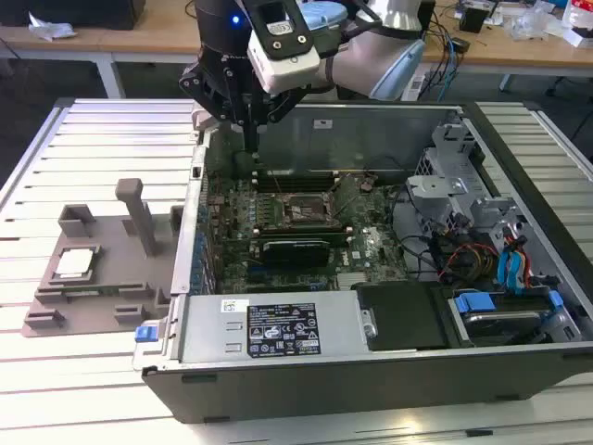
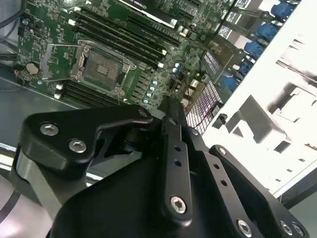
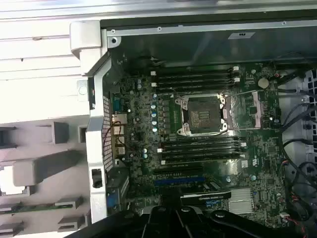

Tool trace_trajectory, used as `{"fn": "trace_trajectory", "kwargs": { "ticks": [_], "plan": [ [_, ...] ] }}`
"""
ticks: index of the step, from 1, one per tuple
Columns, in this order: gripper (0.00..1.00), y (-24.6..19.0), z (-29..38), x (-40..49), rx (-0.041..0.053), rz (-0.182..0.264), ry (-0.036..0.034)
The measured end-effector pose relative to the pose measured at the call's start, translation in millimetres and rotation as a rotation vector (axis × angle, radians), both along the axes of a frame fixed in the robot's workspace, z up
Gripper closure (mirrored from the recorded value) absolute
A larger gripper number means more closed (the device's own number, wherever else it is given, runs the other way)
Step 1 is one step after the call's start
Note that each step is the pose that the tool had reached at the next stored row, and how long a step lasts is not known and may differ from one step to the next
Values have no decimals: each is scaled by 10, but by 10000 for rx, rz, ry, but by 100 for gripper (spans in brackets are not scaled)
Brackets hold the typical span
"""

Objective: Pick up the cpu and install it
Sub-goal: 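Reach for the cpu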

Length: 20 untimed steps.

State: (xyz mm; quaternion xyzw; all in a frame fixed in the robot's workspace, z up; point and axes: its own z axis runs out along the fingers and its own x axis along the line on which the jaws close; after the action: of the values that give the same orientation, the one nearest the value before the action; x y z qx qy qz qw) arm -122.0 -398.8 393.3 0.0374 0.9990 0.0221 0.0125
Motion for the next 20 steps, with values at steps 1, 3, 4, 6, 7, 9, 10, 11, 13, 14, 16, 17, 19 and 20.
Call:
{"fn": "trace_trajectory", "kwargs": {
  "ticks": [1, 3, 4, 6, 7, 9, 10, 11, 13, 14, 16, 17, 19, 20],
  "plan": [
    [89, 0, 0, -147, 0, 0, -4],
    [89, 0, 0, -293, 0, 0, -16],
    [89, 0, 0, -344, 0, 0, -18],
    [89, 0, 0, -470, 0, 0, -20],
    [89, 0, 0, -528, 0, 0, -22],
    [89, 0, 0, -613, 1, -1, -25],
    [89, 0, 0, -656, 0, 0, -27],
    [89, 0, 0, -694, 0, 0, -28],
    [89, 0, 0, -835, 0, 0, -33],
    [89, 0, 0, -921, 0, -1, -36],
    [89, 0, 0, -984, 0, 0, -36],
    [89, 0, 0, -1003, 0, 0, -36],
    [89, 0, 0, -1046, 0, 0, -37],
    [89, 0, 0, -1084, 0, -1, -37]
  ]
}}
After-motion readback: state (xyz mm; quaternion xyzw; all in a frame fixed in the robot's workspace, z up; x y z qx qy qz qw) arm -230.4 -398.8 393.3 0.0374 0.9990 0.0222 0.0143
